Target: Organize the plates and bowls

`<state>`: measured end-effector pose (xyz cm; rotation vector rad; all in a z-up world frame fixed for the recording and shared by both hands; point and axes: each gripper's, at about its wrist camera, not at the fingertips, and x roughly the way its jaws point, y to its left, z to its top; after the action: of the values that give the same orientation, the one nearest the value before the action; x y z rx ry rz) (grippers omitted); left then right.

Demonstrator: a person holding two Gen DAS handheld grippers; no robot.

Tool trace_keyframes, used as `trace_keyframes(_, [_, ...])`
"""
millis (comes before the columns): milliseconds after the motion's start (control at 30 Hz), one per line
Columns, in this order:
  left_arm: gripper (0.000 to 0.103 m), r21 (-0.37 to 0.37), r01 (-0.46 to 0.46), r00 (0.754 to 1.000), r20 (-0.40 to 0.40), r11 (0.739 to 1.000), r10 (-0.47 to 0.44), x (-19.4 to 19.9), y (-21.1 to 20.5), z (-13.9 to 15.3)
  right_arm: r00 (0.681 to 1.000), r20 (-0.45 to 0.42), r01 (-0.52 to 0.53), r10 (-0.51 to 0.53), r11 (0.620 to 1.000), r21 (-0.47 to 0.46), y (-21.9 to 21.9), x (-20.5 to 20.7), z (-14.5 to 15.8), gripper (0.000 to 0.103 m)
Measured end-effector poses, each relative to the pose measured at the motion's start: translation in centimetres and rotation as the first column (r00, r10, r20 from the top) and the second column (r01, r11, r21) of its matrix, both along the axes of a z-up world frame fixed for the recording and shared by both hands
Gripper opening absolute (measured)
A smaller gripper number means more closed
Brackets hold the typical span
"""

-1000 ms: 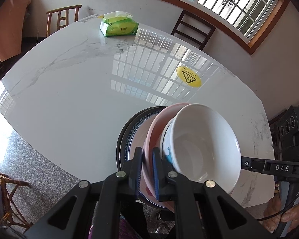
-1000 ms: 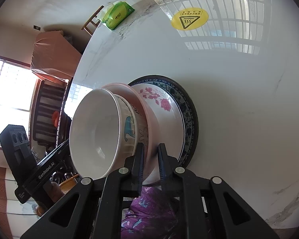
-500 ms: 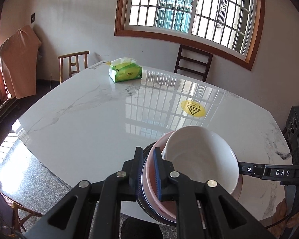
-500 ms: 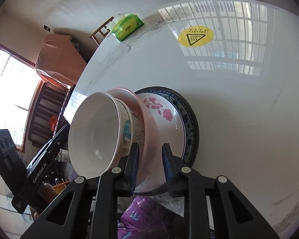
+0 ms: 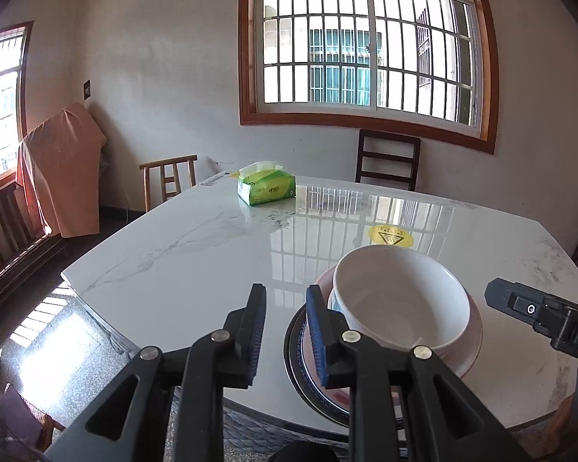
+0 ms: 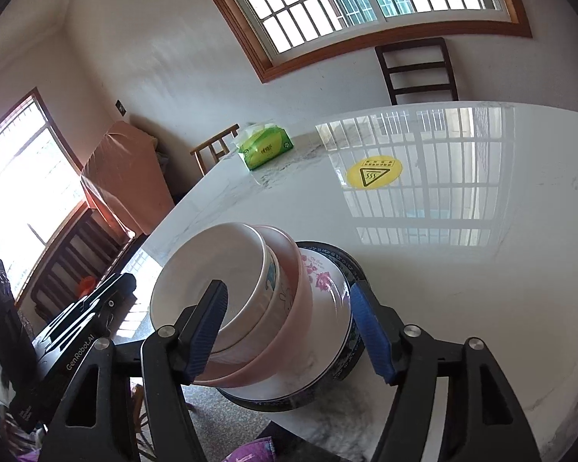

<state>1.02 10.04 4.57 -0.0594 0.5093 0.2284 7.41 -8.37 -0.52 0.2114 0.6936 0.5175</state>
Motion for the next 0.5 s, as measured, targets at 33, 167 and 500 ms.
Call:
trace_keyframes(33, [0.032,0.012,0.001,1.000,0.014,1.000,-0.001,-0.4,-0.1,-0.1,0.999,0.036,0.005,-0.004,1.000,-0.008,0.2,-0.8,0.2,0.067])
trace_keyframes(167, [0.048,0.054,-0.026,0.993,0.112,0.998,0.020,-2.9,-0.5,-0.8,0.973,0.227,0.052,-0.051,0.999,0.003,0.5,-4.7,0.7,0.102])
trace_keyframes(500, [0.053,0.034,0.028,0.981,0.190,0.999,-0.034,-7.7,-0.5,-3.0,0.899,0.394,0.201,-0.188,0.980,0.009,-1.0,-10.4,-1.7,0.103])
